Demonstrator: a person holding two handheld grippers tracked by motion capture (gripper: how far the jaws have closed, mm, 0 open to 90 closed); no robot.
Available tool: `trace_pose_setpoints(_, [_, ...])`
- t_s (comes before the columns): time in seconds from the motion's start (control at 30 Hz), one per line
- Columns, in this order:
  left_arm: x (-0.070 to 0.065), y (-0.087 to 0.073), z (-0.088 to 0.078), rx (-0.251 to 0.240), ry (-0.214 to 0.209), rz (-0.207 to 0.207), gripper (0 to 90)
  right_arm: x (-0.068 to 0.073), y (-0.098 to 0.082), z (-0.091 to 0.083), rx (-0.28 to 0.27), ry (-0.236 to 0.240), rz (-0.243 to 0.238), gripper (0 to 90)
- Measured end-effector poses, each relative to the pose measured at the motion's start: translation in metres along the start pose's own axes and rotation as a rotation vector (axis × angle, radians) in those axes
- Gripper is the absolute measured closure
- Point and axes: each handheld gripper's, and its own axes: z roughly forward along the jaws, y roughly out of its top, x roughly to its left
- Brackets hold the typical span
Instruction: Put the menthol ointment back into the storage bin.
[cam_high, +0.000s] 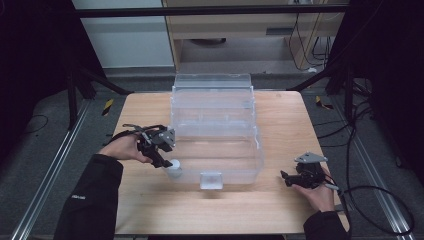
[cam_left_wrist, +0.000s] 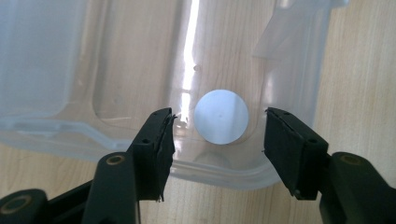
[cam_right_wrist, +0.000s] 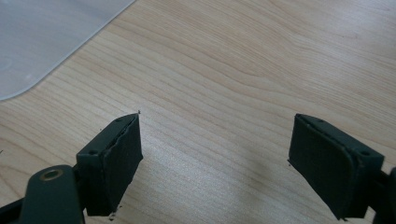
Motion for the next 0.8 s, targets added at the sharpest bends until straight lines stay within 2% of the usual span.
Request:
trace_pose_setpoints(0.07, [-0.002, -0.001, -0.010, -0.030, 0.016, -0.017, 39.7, -0.001, 0.000, 0.000, -0.003, -0.001, 0.002, 17.3])
trace_pose_setpoints(0.1, [-0.002, -0.001, -0.010, -0.030, 0.016, -0.017, 39.1, -0.001, 0.000, 0.000, -0.003, -0.001, 0.002, 17.3])
trace_pose_setpoints(0.13, [-0.004, -0.004, -0.019, -0.068, 0.030, -0.055, 39.2, -0.001, 0.000, -0.001, -0.004, -0.002, 0.011, 17.3])
trace_pose_setpoints(0.3, [-0.010, -0.015, -0.035, -0.142, 0.071, -0.118, 37.7, -0.001, 0.000, -0.003, -0.011, 0.001, 0.021, 17.7])
trace_pose_setpoints(0.37, [-0.013, -0.021, -0.039, -0.174, 0.096, -0.140, 36.8, -0.001, 0.000, -0.004, -0.013, 0.001, 0.025, 17.8])
trace_pose_setpoints(0.43, [-0.017, -0.029, -0.043, -0.205, 0.153, -0.164, 34.6, -0.002, 0.000, -0.004, -0.014, 0.002, 0.027, 18.0])
trace_pose_setpoints(0.47, [-0.017, -0.029, -0.043, -0.205, 0.153, -0.164, 34.4, -0.002, 0.000, -0.004, -0.014, 0.002, 0.027, 18.0])
trace_pose_setpoints(0.5, [-0.019, -0.034, -0.045, -0.227, 0.183, -0.183, 34.5, -0.002, 0.000, -0.005, -0.016, 0.002, 0.029, 18.3])
trace_pose_setpoints(0.53, [-0.021, -0.042, -0.048, -0.276, 0.208, -0.235, 34.4, -0.002, 0.000, -0.005, -0.017, 0.001, 0.029, 18.3])
trace_pose_setpoints(0.6, [-0.024, -0.053, -0.048, -0.337, 0.227, -0.315, 33.8, -0.002, 0.000, -0.006, -0.015, -0.001, 0.030, 18.5])
trace_pose_setpoints(0.7, [-0.028, -0.069, -0.043, -0.386, 0.281, -0.409, 30.3, -0.002, 0.000, -0.006, -0.018, 0.001, 0.031, 18.6])
trace_pose_setpoints(0.73, [-0.028, -0.069, -0.043, -0.386, 0.281, -0.409, 29.4, -0.002, 0.000, -0.006, -0.020, 0.001, 0.031, 18.6])
trace_pose_setpoints(0.77, [-0.030, -0.081, -0.037, -0.410, 0.307, -0.467, 28.9, -0.002, 0.000, -0.006, -0.020, 0.000, 0.030, 18.5])
trace_pose_setpoints(0.8, [-0.033, -0.088, -0.033, -0.417, 0.338, -0.501, 28.9, -0.002, 0.000, -0.007, -0.021, 0.000, 0.029, 18.6])
